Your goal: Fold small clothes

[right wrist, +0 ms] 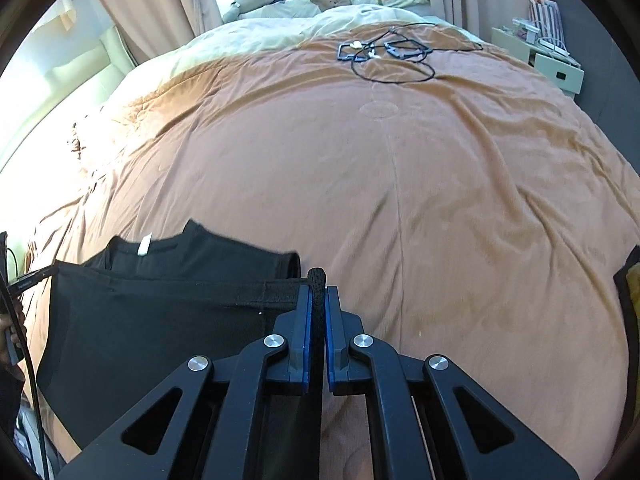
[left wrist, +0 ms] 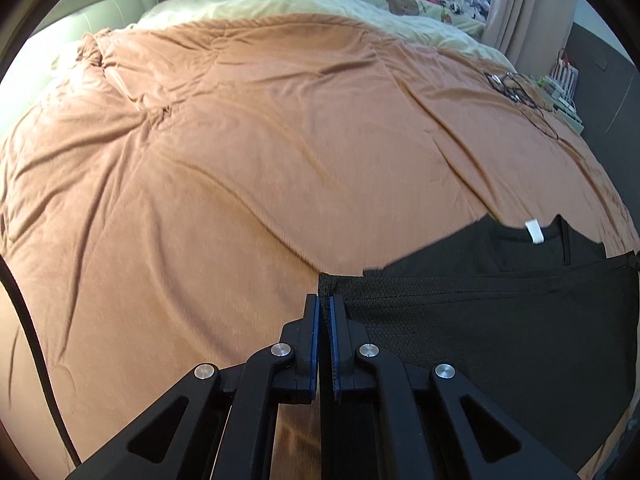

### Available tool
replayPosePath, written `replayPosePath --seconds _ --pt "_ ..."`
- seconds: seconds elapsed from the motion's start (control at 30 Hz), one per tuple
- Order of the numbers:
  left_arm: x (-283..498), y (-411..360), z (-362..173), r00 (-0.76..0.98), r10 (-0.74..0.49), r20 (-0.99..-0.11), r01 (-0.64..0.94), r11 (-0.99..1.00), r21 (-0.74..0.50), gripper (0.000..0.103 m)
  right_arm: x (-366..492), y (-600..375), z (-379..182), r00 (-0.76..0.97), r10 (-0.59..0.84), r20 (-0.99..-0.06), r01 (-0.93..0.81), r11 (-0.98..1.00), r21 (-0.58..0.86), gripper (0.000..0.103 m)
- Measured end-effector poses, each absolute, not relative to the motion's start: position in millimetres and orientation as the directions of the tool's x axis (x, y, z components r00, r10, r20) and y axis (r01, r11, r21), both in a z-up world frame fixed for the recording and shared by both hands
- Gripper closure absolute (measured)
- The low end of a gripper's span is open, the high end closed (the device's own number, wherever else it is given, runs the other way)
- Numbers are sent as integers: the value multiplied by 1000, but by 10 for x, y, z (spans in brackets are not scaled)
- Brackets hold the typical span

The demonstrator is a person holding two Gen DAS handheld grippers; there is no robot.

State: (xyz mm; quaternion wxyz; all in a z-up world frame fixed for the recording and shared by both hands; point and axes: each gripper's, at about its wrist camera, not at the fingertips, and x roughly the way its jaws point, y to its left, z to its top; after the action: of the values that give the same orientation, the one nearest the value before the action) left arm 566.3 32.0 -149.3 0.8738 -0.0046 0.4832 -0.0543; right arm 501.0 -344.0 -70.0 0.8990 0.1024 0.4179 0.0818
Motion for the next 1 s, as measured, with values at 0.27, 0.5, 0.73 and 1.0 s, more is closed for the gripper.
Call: replayPosePath --seconds 0.27,0.5,0.73,1.0 --pt "5907 324 -1506 545 -77 -835 70 996 -46 98 5265 -3378 -742 639 214 -739 -48 970 240 101" --pt "6186 286 -1680 529 -50 -847 60 998 -22 98 5568 -3322 -884 619 198 -760 -41 975 221 101" --pt "6378 247 -1818 516 -23 -856 54 999 6 98 5843 -3313 -1001 605 192 -773 -31 975 218 101" --pt "6476 212 -1848 512 22 -859 20 999 37 95 5957 -3219 -1024 595 153 -789 -18 984 178 99"
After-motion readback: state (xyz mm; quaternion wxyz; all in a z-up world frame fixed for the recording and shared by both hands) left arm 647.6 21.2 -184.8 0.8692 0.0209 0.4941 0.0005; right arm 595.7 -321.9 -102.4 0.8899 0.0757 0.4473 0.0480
